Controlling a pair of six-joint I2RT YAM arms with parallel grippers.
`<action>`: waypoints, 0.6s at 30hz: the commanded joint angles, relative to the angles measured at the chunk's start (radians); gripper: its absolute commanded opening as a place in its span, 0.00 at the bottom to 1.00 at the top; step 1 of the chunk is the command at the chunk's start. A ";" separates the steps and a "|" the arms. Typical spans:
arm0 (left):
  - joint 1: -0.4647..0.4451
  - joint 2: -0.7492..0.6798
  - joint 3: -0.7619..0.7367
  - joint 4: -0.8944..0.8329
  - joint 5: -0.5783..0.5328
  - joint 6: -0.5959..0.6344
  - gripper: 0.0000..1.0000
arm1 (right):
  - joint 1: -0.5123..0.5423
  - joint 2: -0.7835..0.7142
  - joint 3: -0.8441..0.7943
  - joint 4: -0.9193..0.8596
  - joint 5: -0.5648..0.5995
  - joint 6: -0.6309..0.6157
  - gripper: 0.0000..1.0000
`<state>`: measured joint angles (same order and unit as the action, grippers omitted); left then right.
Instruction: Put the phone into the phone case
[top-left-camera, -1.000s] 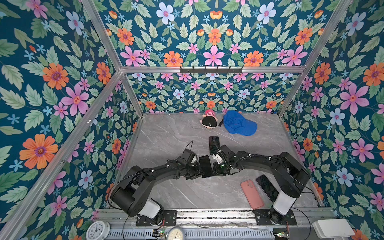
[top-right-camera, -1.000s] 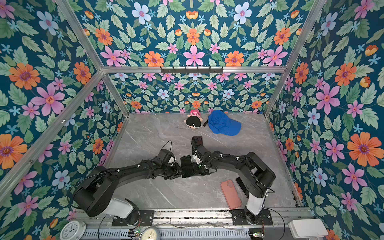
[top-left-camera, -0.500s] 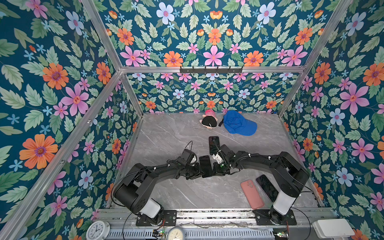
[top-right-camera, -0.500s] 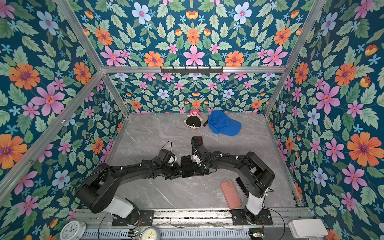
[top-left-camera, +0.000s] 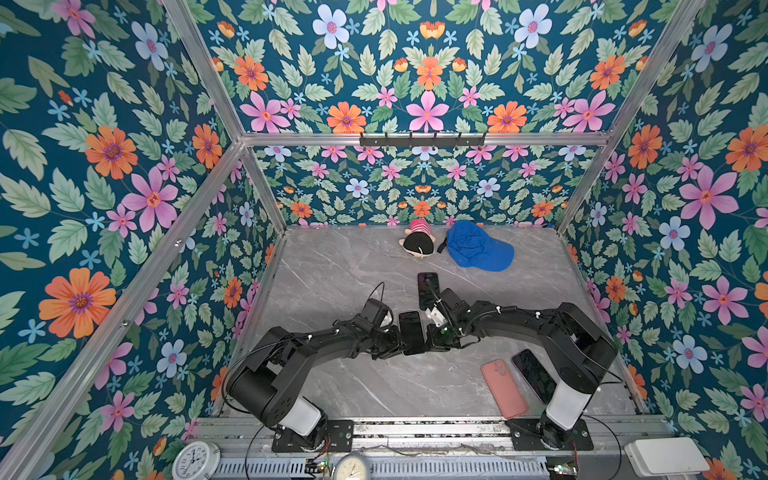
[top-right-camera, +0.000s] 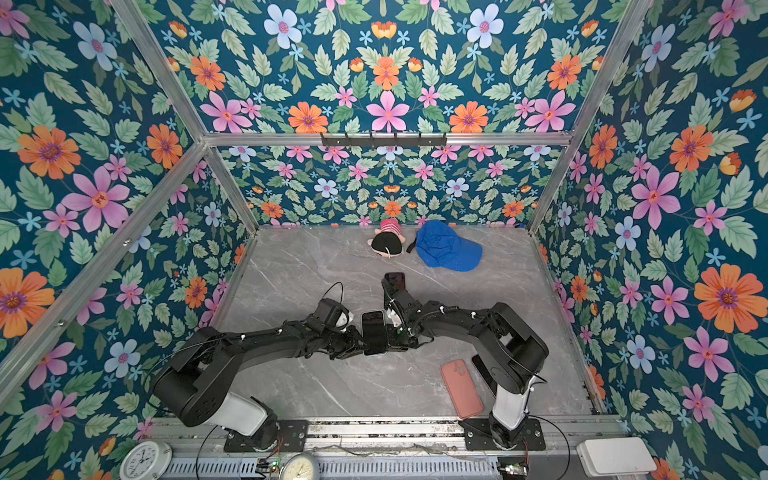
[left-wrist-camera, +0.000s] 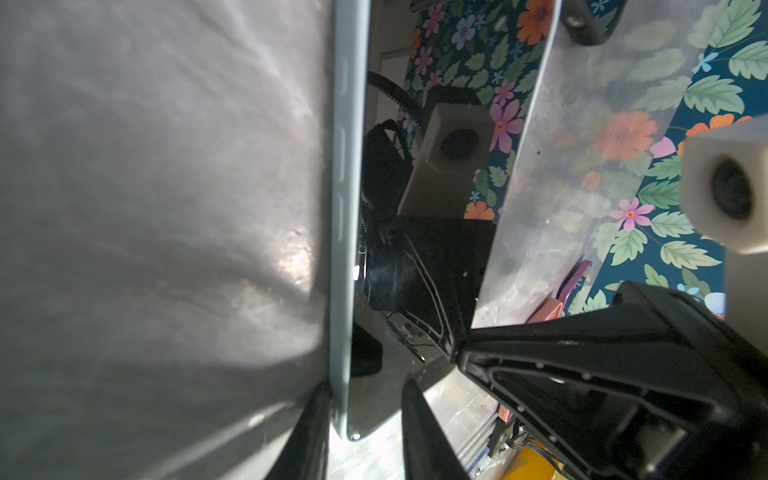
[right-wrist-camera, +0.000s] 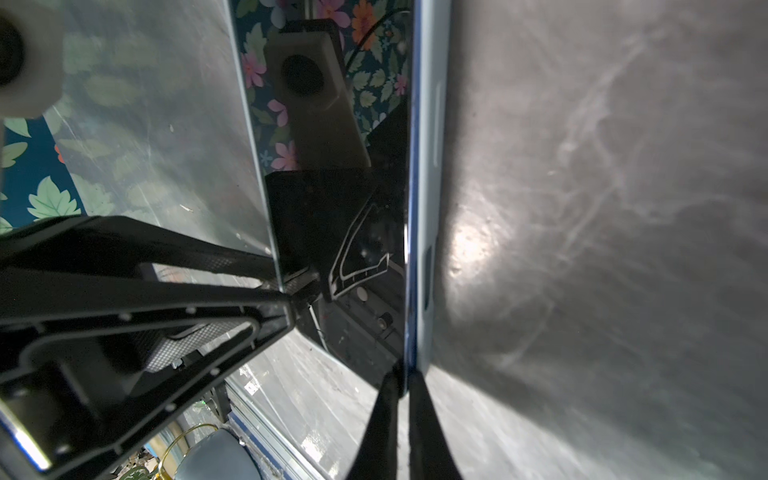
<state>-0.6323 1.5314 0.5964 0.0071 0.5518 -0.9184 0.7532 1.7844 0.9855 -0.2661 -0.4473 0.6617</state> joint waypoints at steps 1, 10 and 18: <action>-0.006 0.013 -0.008 0.025 0.008 -0.009 0.31 | 0.010 0.019 0.000 0.039 -0.021 0.012 0.08; -0.005 -0.009 -0.011 0.005 -0.002 -0.009 0.31 | 0.011 -0.029 0.007 -0.017 0.021 -0.003 0.08; -0.006 -0.047 0.008 -0.106 -0.040 0.036 0.31 | 0.011 -0.073 0.037 -0.134 0.138 -0.048 0.22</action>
<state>-0.6388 1.4899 0.5961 -0.0471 0.5346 -0.9127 0.7639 1.7184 1.0126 -0.3470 -0.3584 0.6315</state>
